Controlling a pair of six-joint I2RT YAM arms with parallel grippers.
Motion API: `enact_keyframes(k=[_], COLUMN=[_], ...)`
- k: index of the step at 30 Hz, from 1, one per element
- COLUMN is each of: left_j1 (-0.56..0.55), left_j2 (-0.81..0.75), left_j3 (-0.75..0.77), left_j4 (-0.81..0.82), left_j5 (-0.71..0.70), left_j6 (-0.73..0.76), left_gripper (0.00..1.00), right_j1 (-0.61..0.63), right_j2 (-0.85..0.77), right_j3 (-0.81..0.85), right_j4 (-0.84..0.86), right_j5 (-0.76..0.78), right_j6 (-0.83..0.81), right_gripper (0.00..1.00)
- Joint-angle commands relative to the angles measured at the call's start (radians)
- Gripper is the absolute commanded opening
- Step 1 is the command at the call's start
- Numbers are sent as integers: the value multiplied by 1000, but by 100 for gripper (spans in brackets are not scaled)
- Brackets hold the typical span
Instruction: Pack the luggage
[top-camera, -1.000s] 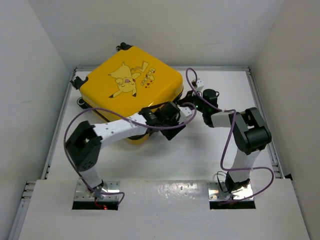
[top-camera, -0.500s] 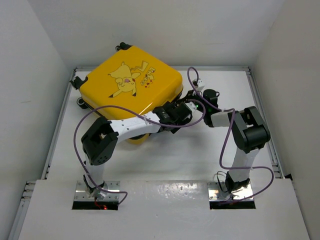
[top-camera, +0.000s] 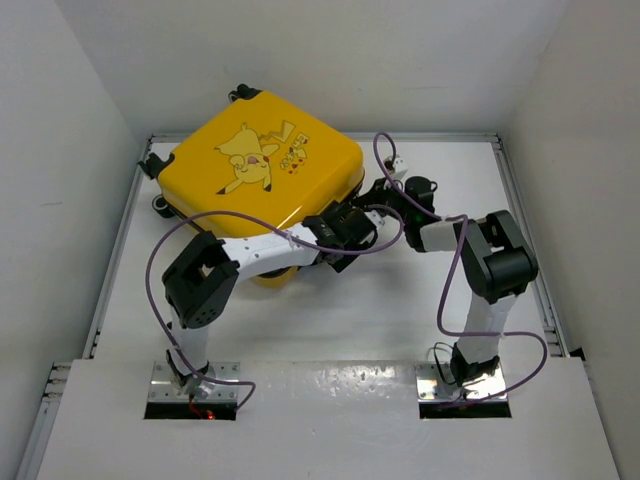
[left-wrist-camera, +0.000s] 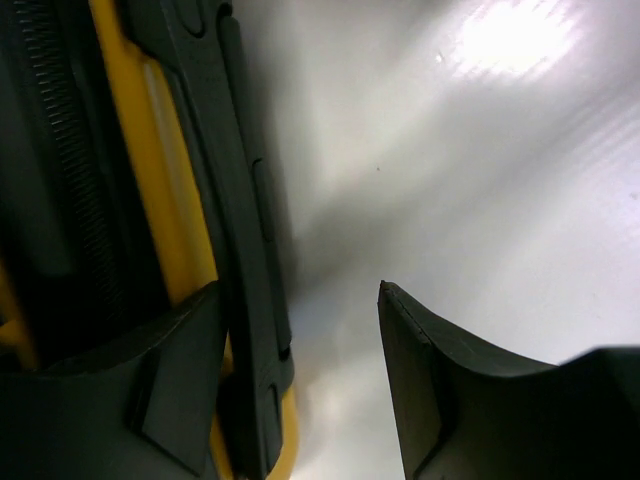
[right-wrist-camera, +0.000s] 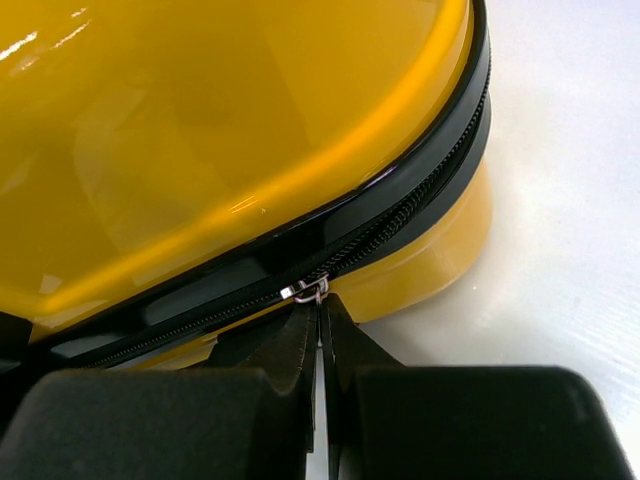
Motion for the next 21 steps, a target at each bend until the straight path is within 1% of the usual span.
enact_keyframes(k=[1,7,9,10,11,13,14,16,17,18,19,20,21], left_j1=[44,62,62,62,62,62,71,71,80,80,91,102,102], left_j2=[59,157,181,191,191,177,162,117,88,20,-19,-57,-99], left_j3=[-46,-35,-23,-9,-9,-27,-44,-87,-147,-182,-217,-286,-323], left_j4=[-35,8,8,8,8,17,17,36,46,57,69,69,69], left_j5=[65,77,93,114,125,152,163,185,204,238,282,309,344], left_j6=[-19,-19,-8,10,22,59,76,142,170,206,273,304,344], left_gripper=[64,64,59,55,40,21,8,0,0,0,0,0,0], right_j1=[25,24,18,21,19,18,16,12,5,2,-10,-8,-21], right_j2=[43,55,61,64,63,61,61,54,51,44,40,40,32], right_j3=[61,75,78,79,79,81,82,79,79,78,75,69,60], right_j4=[23,18,20,20,18,14,11,-9,-17,-35,-41,-46,-57], right_j5=[8,8,-1,-2,-4,-8,-7,4,10,16,28,34,35], right_j6=[11,0,2,-1,-11,-32,-56,-87,-115,-124,-133,-156,-164], right_gripper=[0,0,0,0,0,0,0,0,0,0,0,0,0])
